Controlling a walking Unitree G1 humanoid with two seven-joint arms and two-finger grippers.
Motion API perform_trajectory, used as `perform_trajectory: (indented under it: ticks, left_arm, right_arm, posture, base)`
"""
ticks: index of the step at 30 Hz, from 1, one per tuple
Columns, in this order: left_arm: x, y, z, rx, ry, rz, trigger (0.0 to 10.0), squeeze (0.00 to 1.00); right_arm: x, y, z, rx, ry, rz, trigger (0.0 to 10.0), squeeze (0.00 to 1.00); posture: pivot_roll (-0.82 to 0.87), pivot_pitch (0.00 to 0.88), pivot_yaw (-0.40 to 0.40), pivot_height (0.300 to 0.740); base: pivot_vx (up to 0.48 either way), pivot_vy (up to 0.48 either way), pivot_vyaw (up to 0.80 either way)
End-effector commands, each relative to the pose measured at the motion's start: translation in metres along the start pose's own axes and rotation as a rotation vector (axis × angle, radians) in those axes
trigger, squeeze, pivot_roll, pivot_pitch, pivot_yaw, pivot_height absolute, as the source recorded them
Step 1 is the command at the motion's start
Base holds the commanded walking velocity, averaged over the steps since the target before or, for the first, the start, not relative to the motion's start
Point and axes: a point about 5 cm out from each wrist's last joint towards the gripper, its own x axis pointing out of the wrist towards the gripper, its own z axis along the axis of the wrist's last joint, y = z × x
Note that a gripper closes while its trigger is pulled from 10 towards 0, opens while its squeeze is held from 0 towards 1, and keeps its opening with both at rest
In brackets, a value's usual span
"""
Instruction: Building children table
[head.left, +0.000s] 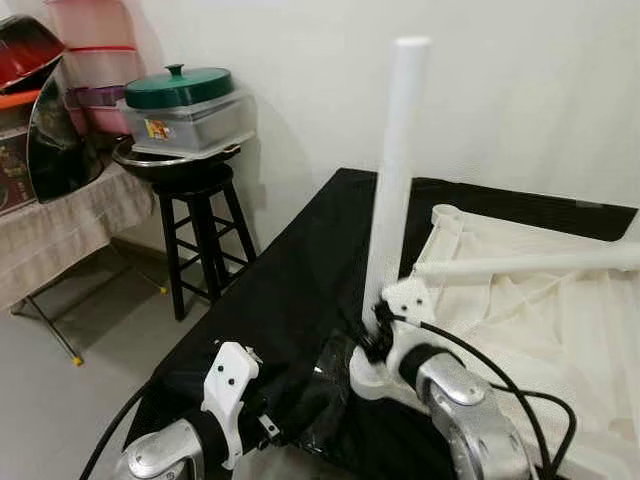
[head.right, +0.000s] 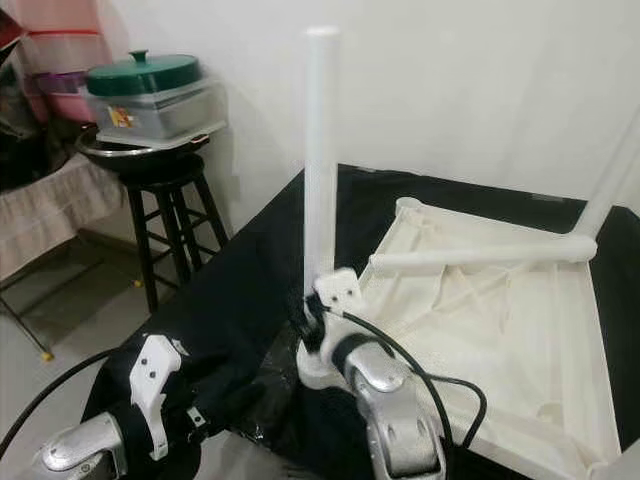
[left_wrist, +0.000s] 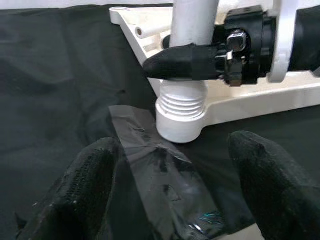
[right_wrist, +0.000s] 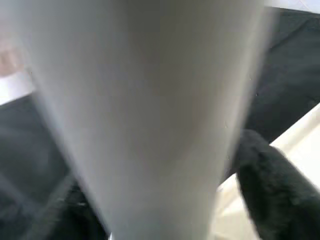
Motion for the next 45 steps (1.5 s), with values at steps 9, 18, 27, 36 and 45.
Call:
perform_trajectory:
  ticks: [9, 18, 27, 36, 45]
  left_arm:
    - [0.010, 0.000, -0.005, 0.076, 0.009, -0.006, 10.0, 0.00]
    - [0.016, -0.001, -0.009, 0.092, 0.003, -0.031, 0.0, 0.00]
    - [0.016, 0.000, -0.011, 0.094, 0.002, -0.021, 0.0, 0.00]
    - [0.015, 0.000, -0.012, 0.085, -0.010, -0.014, 0.0, 0.00]
    - [0.007, 0.004, -0.012, 0.051, -0.024, 0.004, 10.0, 0.00]
  right_arm:
    - [0.008, -0.008, 0.057, -0.126, -0.201, 0.500, 10.0, 0.00]
    - [0.031, -0.017, 0.071, -0.178, -0.121, 0.881, 10.0, 0.00]
    - [0.041, -0.016, 0.070, -0.155, -0.084, 0.969, 0.0, 0.00]
    - [0.037, -0.026, 0.058, -0.172, -0.083, 0.931, 0.0, 0.00]
    - [-0.004, 0.044, -0.028, 0.208, 0.062, 0.038, 0.0, 0.00]
  posture:
    - [0.05, 0.000, 0.006, 0.740]
    - [0.08, 0.000, -0.010, 0.740]
    - [0.09, 0.000, -0.018, 0.740]
    - [0.06, 0.000, -0.012, 0.740]
    - [0.01, 0.000, 0.012, 0.740]
  base:
    - [0.000, 0.000, 0.00]
    - [0.000, 0.000, 0.00]
    - [0.000, 0.000, 0.00]
    - [0.000, 0.000, 0.00]
    - [0.000, 0.000, 0.00]
